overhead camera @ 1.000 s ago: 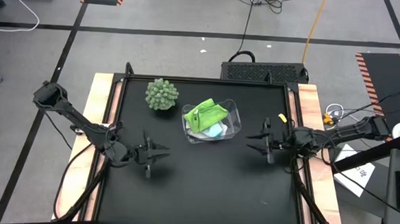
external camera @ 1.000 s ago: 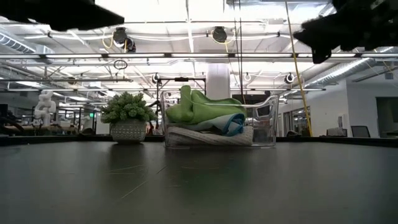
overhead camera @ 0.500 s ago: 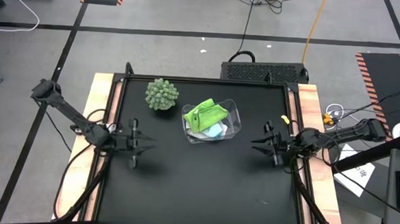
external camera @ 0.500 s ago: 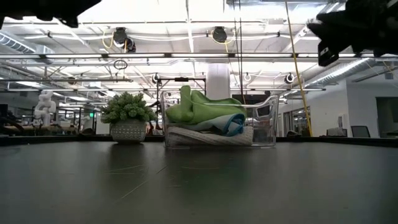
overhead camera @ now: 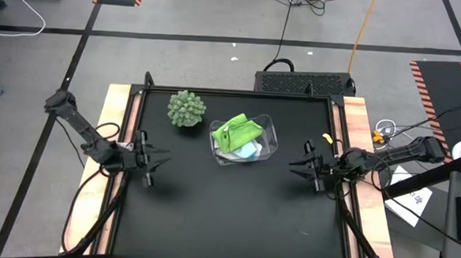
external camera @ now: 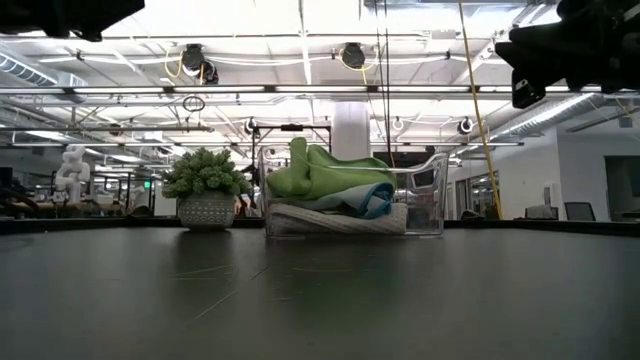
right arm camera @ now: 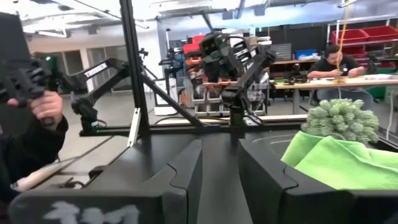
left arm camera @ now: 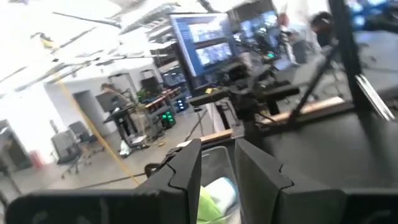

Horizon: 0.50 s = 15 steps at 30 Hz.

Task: Fold microfiber towels
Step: Return to Home Position

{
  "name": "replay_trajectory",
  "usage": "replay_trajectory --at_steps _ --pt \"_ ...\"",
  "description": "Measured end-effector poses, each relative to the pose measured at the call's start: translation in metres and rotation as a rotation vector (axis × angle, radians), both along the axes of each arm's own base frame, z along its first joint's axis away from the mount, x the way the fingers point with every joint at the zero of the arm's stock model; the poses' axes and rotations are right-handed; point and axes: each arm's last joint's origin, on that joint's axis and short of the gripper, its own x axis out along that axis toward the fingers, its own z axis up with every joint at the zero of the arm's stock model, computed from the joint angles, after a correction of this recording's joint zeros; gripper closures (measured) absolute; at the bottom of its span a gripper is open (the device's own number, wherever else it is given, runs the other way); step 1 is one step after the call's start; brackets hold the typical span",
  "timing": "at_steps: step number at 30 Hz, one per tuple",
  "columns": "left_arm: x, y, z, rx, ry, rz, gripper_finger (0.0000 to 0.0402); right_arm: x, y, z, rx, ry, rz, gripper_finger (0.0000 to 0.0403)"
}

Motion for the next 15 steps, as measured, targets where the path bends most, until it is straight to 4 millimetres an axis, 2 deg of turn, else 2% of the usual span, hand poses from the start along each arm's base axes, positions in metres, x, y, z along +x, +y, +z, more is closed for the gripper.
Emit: replay_trajectory --at_steps 5,7,9,12,15 --pt "0.009 0.004 -0.008 0.143 0.049 -0.150 0.0300 0.000 -0.001 0.001 0.021 -0.006 -0.004 0.0312" --pt "0.013 0.010 -0.011 0.152 0.078 -0.114 0.0300 0.000 -0.001 0.001 0.037 -0.006 0.001 0.0312" --pt "0.015 0.019 -0.013 0.136 0.100 -0.071 0.0300 0.000 -0.001 0.001 0.035 -0.006 0.031 0.0312" --pt "0.017 0.029 -0.013 0.088 0.093 -0.123 0.0300 0.000 0.000 0.001 0.036 -0.006 0.054 0.0312" --pt "0.016 0.042 -0.010 -0.031 0.062 -0.097 0.0300 0.000 0.000 0.001 0.051 -0.004 0.056 0.0312"
